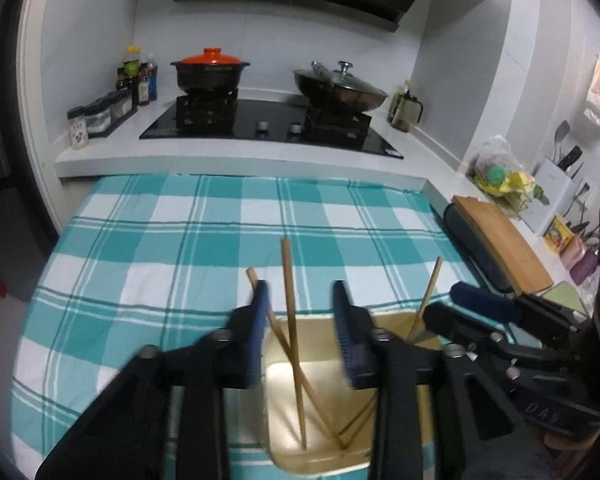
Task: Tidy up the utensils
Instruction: 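Drop the chopstick and spoon into the holder, opening both tools, then withdraw both open tools back over the remaining utensils, then close the left tool on a wooden chopstick while the right tool grasps another chopstick, then lift both held chopsticks and carry them over the cream holder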
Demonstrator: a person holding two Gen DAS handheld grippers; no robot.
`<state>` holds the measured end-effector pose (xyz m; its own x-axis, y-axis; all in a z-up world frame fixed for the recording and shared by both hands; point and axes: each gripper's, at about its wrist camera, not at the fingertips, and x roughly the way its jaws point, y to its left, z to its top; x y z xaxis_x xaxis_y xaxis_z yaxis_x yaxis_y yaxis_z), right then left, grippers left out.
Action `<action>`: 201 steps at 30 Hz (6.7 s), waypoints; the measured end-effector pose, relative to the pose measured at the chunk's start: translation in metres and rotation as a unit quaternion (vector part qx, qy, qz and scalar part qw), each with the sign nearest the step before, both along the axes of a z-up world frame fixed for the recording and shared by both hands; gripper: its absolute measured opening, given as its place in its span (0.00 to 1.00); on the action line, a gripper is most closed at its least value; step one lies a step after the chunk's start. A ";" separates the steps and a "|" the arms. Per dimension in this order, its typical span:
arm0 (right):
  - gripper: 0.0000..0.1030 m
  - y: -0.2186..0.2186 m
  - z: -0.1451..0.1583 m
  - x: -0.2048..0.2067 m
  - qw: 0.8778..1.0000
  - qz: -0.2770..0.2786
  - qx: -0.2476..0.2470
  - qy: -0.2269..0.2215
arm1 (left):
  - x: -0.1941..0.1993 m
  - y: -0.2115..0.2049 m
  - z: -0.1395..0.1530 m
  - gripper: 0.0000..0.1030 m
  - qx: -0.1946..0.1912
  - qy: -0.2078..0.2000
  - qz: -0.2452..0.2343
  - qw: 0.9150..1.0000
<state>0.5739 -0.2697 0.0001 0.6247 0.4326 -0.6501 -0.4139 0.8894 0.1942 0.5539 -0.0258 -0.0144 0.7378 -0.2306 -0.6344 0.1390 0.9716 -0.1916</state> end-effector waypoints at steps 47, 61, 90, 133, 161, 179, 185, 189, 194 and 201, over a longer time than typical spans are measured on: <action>0.88 -0.074 -0.168 -0.353 0.981 -0.153 -0.109 0.052 | -0.344 0.045 -0.190 1.00 0.097 0.090 0.018 0.991; 1.00 -0.074 -0.172 -0.359 0.987 -0.136 -0.084 0.020 | -0.350 0.045 -0.191 1.00 0.101 0.078 -0.001 0.992; 0.36 -0.014 -0.146 -0.256 0.994 -0.033 -0.025 0.103 | -0.237 0.047 -0.171 0.99 0.053 0.112 0.032 0.992; 0.31 -0.003 -0.164 -0.259 0.989 -0.056 -0.134 0.033 | -0.230 0.042 -0.188 0.99 0.108 0.134 0.057 0.984; 0.41 -0.070 -0.140 -0.260 0.976 -0.001 -0.093 0.199 | -0.227 0.066 -0.158 0.60 0.106 0.146 -0.090 0.980; 0.07 -0.013 -0.163 -0.144 0.960 0.016 -0.187 0.208 | -0.147 0.035 -0.174 0.26 0.153 0.207 -0.130 0.958; 0.06 -0.021 -0.150 -0.142 0.972 0.002 -0.144 0.188 | -0.157 0.033 -0.160 0.05 0.138 0.179 -0.117 0.967; 0.06 -0.038 -0.108 -0.160 0.985 -0.012 -0.094 0.141 | -0.173 0.048 -0.120 0.05 0.100 0.123 -0.096 0.983; 0.06 -0.049 -0.042 -0.193 0.996 -0.015 -0.055 0.061 | -0.203 0.070 -0.056 0.05 0.048 0.042 -0.077 0.995; 0.06 -0.057 0.027 -0.241 0.999 -0.017 -0.022 -0.046 | -0.241 0.084 0.004 0.05 -0.002 -0.047 -0.073 0.996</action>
<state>0.3326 -0.3266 0.0269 0.6975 0.3815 -0.6067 -0.3968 0.9105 0.1163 0.3130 0.0577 -0.0102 0.7518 -0.3427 -0.5633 0.2967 0.9388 -0.1751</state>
